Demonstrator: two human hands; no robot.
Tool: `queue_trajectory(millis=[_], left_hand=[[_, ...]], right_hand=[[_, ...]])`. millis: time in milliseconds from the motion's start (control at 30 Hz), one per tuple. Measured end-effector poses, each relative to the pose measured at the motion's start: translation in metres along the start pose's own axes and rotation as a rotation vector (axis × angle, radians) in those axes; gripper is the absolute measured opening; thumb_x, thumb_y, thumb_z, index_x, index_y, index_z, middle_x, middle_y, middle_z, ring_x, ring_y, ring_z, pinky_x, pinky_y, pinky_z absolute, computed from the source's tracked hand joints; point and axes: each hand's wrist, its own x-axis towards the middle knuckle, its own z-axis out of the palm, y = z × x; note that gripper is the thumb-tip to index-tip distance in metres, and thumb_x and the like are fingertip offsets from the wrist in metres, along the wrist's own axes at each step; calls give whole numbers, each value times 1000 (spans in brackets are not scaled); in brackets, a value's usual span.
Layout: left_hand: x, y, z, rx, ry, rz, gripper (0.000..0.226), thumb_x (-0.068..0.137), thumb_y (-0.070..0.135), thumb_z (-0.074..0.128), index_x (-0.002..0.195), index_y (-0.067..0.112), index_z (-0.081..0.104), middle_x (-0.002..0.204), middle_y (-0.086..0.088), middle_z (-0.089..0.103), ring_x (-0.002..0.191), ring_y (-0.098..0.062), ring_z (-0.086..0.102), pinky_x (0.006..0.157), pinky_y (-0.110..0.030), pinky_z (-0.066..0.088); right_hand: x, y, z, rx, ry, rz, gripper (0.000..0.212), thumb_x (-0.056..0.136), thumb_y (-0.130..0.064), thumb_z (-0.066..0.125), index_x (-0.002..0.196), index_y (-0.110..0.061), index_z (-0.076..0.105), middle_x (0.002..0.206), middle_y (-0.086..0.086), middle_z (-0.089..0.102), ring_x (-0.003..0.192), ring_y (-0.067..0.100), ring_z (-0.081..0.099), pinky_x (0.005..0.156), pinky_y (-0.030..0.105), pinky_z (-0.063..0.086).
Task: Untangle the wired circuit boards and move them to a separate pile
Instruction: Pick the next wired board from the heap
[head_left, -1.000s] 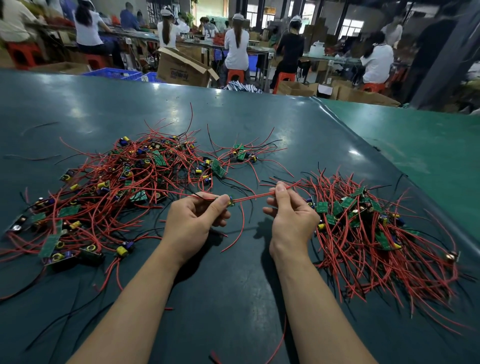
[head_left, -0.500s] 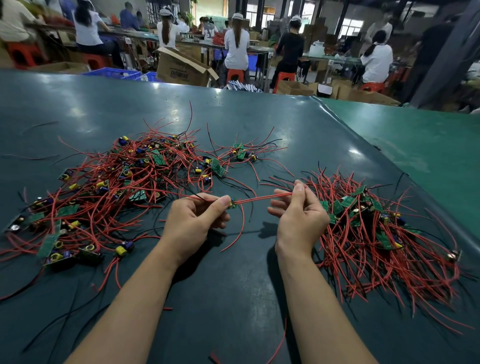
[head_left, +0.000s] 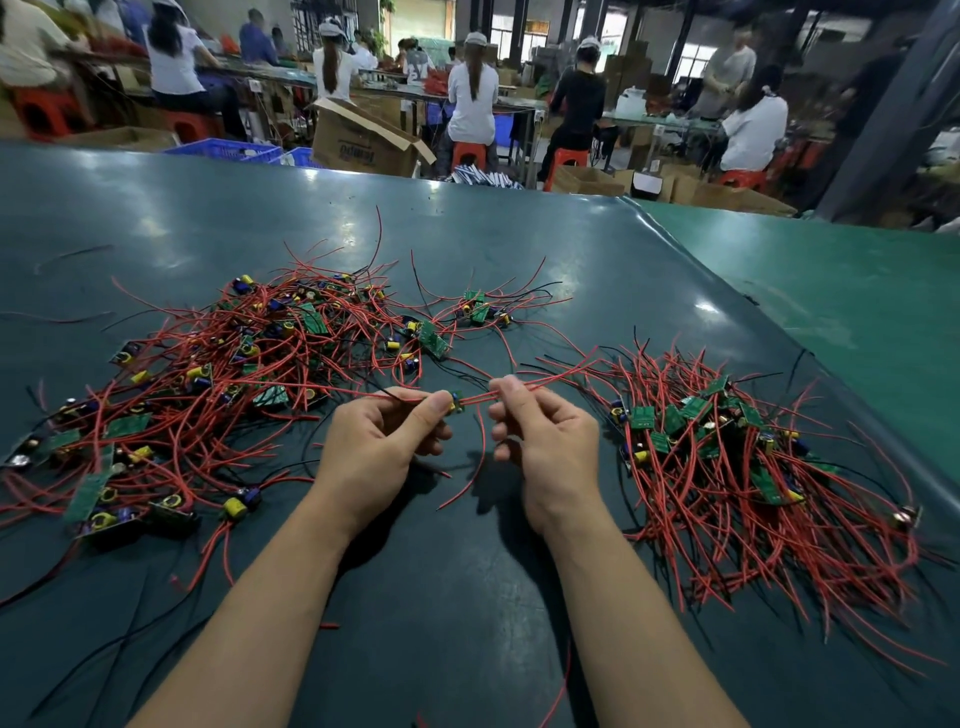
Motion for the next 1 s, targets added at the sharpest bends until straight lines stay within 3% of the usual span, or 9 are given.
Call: queue_trajectory(millis=[233, 367, 467, 533, 633, 733, 800, 900, 1000], left_hand=[[2, -3, 1, -33, 47, 4, 14, 87, 19, 69, 82, 7, 70, 65, -2, 71, 52, -8, 60, 56, -16, 51], [1, -2, 1, -36, 66, 16, 15, 88, 18, 69, 82, 3, 69, 63, -3, 70, 52, -9, 59, 55, -17, 50], [5, -3, 0, -107, 199, 22, 16, 92, 18, 64, 80, 8, 64, 66, -4, 65, 55, -9, 58, 54, -19, 50], [7, -4, 0, -108, 272, 60, 15, 92, 16, 65, 82, 5, 61, 70, -5, 63, 57, -7, 57, 58, -17, 48], [4, -5, 3, 26, 322, 225, 14, 85, 6, 73, 86, -3, 62, 84, -4, 67, 65, 0, 61, 66, -15, 49], [-1, -8, 1, 234, 324, 436, 21, 79, 9, 78, 76, 1, 59, 95, -1, 71, 87, -8, 68, 81, -30, 53], [-4, -8, -1, 319, 278, 543, 25, 76, 8, 79, 74, 7, 55, 93, 1, 71, 90, -11, 68, 81, -34, 53], [-2, -9, -2, 455, 298, 651, 27, 74, 14, 79, 77, 11, 53, 85, -2, 60, 81, -16, 58, 74, -29, 48], [1, -9, -3, 556, 330, 695, 33, 75, 20, 83, 74, 7, 53, 80, -5, 52, 76, -16, 48, 71, -21, 40]], right_hand=[[11, -1, -9, 92, 319, -136, 26, 94, -13, 64, 69, -13, 70, 53, -4, 61, 41, 5, 46, 36, 18, 38], [14, -1, -15, 134, 444, -177, 25, 96, -16, 61, 73, -12, 70, 55, -4, 59, 43, 6, 47, 37, 20, 40], [14, -3, -20, 96, 551, -213, 24, 100, -17, 52, 83, -11, 68, 61, 0, 55, 41, 6, 48, 36, 21, 40], [11, -3, -18, -25, 504, -233, 20, 100, -16, 51, 87, -13, 66, 63, 1, 55, 41, 6, 48, 36, 21, 40], [-4, 2, -3, -259, 255, -336, 15, 96, -15, 59, 88, -25, 67, 69, -3, 61, 52, 11, 54, 47, 27, 47], [-19, 8, 11, -414, -92, -429, 18, 86, -16, 63, 96, -31, 67, 77, -12, 65, 62, 8, 58, 56, 29, 52], [-24, 10, 13, -455, -243, -431, 29, 81, -13, 59, 103, -32, 66, 92, -9, 68, 66, 7, 59, 57, 31, 53], [-25, 8, 12, -399, -282, -352, 22, 83, -15, 63, 96, -32, 68, 102, -5, 68, 70, 14, 60, 48, 39, 53], [-23, 5, 14, -312, -214, -321, 13, 90, -9, 67, 95, -21, 71, 100, 8, 66, 76, 26, 66, 53, 33, 54]])
